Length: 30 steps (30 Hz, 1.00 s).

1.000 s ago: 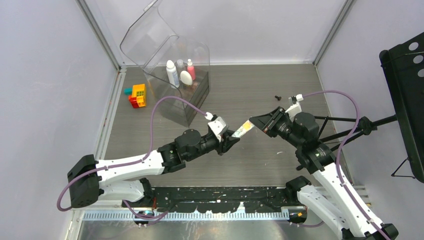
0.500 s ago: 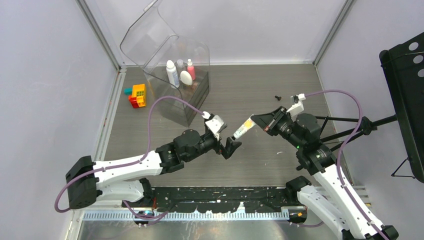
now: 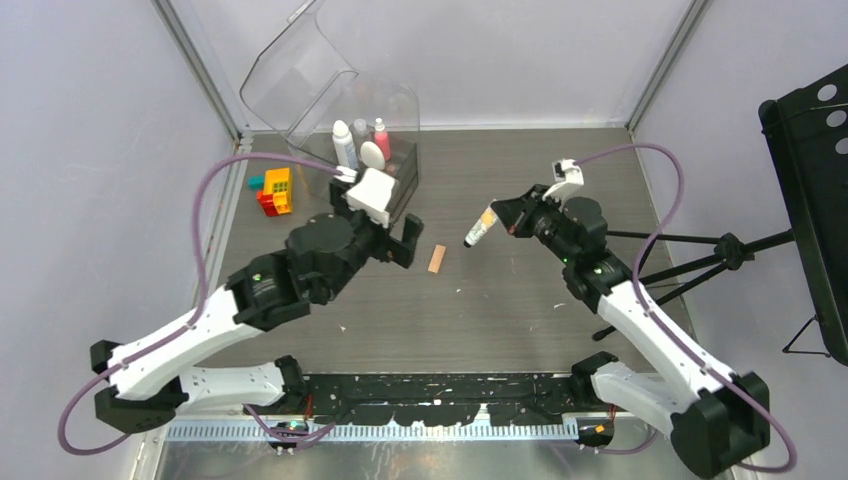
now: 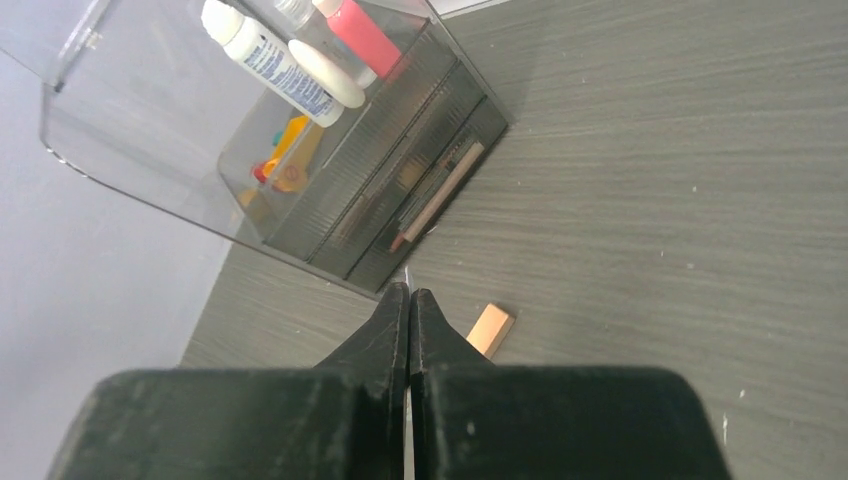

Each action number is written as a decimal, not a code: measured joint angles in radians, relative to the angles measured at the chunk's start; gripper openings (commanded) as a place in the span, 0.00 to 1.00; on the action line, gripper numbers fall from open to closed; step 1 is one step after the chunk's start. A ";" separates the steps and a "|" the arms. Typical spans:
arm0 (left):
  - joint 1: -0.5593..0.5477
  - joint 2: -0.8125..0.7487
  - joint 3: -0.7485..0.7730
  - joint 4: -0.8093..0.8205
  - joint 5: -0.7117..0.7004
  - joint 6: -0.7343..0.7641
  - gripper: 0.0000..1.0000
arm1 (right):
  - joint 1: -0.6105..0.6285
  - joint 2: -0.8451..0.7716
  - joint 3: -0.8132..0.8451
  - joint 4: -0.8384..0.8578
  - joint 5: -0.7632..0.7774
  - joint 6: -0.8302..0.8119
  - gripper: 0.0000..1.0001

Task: Organize the makeup
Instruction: Place the makeup in the storage box.

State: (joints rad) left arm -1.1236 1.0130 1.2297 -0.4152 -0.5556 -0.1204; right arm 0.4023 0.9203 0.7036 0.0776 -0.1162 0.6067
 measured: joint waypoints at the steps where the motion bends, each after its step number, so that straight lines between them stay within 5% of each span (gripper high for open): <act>1: 0.007 -0.010 0.029 -0.029 -0.017 0.009 1.00 | 0.003 0.037 0.006 0.033 -0.008 -0.020 0.00; 11: 0.096 -0.183 0.085 -0.275 -0.118 0.026 1.00 | 0.135 0.321 0.291 0.132 -0.067 -0.300 0.00; 30: 0.103 -0.492 -0.200 -0.377 -0.262 -0.011 1.00 | 0.174 0.925 0.935 0.103 -0.259 -0.672 0.00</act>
State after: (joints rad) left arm -1.0206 0.5213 1.0294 -0.7925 -0.8181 -0.1314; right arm 0.5766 1.8458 1.6390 0.1802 -0.3756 -0.0654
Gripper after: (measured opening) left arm 0.996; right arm 0.027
